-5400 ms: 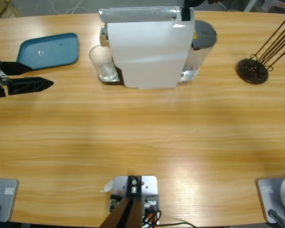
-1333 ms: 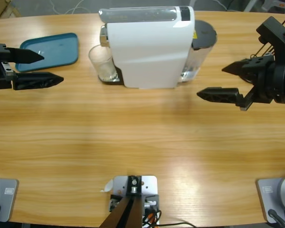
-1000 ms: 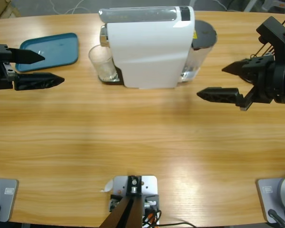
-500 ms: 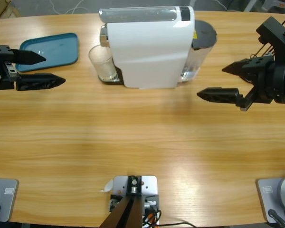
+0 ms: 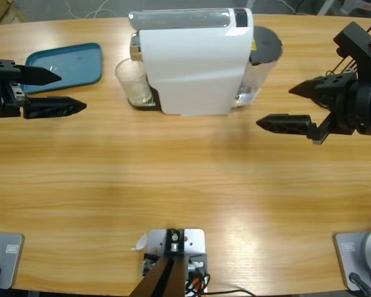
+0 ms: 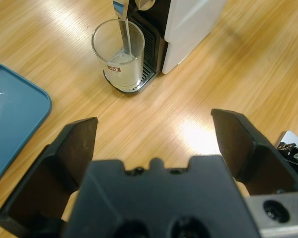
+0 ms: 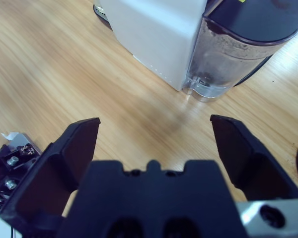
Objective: Pour coffee
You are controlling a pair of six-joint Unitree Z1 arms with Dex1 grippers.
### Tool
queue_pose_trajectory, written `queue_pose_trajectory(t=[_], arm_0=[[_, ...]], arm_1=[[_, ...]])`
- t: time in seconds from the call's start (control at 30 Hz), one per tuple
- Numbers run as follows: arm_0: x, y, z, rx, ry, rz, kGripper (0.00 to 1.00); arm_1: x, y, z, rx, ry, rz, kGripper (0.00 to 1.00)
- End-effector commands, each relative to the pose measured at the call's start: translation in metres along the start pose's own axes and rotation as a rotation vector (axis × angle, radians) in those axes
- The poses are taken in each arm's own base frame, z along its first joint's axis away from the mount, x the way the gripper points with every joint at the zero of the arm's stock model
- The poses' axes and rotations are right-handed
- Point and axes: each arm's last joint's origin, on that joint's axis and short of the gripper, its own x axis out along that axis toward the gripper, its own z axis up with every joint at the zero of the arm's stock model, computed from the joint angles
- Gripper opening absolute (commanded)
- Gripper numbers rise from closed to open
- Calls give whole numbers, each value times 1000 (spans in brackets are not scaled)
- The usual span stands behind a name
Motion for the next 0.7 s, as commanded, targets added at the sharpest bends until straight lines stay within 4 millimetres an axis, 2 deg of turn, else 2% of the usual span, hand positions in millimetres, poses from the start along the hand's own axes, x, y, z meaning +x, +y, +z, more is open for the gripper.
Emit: queue_pose_trajectory(t=[0.03, 0.7], arm_0=[[13, 4, 1, 0, 32, -4, 1000], [12, 4, 1, 0, 30, -3, 1000]], arm_1=[[1, 0, -10, -18, 26, -13, 1000], [-1, 0, -11, -20, 19, -19, 1000]])
